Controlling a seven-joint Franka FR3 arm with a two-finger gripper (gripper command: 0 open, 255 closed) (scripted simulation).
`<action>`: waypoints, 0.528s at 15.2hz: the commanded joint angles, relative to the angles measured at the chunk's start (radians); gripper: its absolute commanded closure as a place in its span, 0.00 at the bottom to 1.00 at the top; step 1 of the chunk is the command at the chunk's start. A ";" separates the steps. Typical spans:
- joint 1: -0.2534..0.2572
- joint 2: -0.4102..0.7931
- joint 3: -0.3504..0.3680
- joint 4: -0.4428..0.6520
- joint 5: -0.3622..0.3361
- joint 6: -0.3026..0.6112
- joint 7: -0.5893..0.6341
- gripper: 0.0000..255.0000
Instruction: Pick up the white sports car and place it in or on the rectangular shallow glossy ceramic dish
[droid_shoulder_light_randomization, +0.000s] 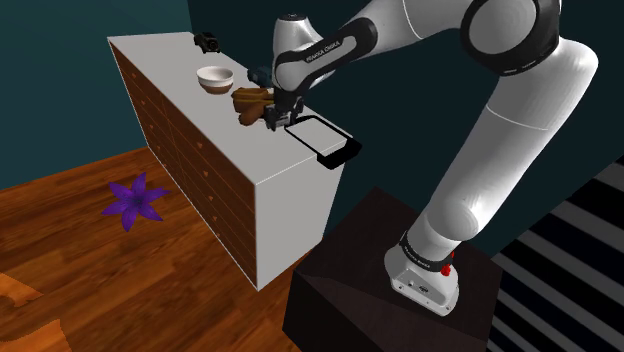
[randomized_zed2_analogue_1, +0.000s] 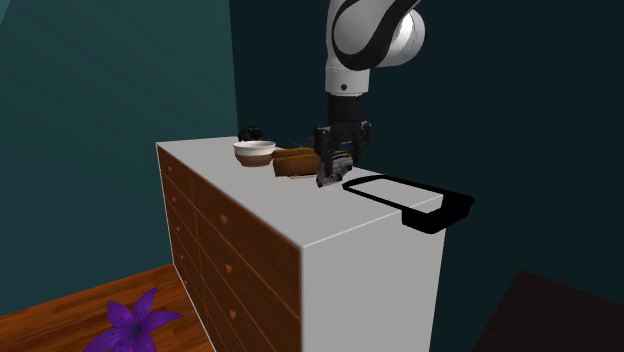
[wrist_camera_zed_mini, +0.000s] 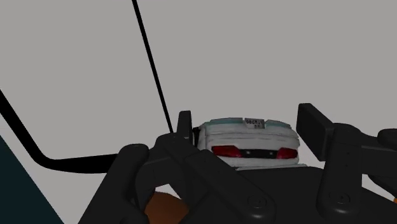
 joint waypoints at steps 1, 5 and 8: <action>0.001 -0.015 0.001 0.013 0.005 -0.028 -0.004 1.00; 0.001 -0.040 0.002 0.039 0.013 -0.079 -0.013 1.00; 0.001 -0.053 0.003 0.054 0.016 -0.106 -0.018 1.00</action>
